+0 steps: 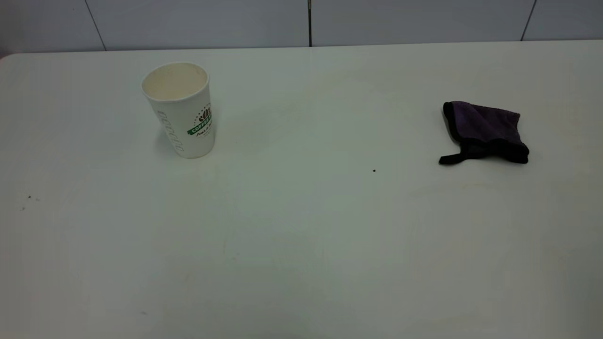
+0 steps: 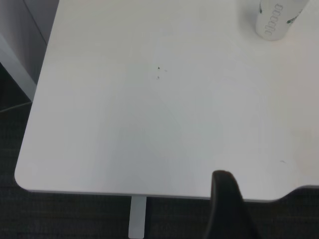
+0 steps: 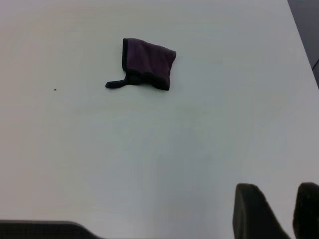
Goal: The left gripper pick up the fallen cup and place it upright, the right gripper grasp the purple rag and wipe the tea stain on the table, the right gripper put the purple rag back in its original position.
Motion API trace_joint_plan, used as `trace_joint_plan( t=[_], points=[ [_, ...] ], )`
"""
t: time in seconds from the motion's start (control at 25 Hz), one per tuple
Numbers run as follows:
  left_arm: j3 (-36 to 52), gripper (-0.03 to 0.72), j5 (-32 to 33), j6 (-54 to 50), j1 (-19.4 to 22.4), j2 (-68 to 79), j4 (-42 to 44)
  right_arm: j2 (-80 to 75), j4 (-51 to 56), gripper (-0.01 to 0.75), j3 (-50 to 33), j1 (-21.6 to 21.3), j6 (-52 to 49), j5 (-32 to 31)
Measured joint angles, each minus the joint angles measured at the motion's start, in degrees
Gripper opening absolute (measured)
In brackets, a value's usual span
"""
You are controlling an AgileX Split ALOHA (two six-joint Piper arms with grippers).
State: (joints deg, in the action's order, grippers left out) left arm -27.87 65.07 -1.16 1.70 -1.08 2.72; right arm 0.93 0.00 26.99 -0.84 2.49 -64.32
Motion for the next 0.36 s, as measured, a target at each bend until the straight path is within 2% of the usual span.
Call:
trace_joint_plan(
  t=[0.36],
  points=[
    [0.0, 0.472, 0.0, 0.0, 0.0, 0.0, 0.0, 0.0, 0.0, 0.238, 0.0, 0.0, 0.0, 0.0]
  ],
)
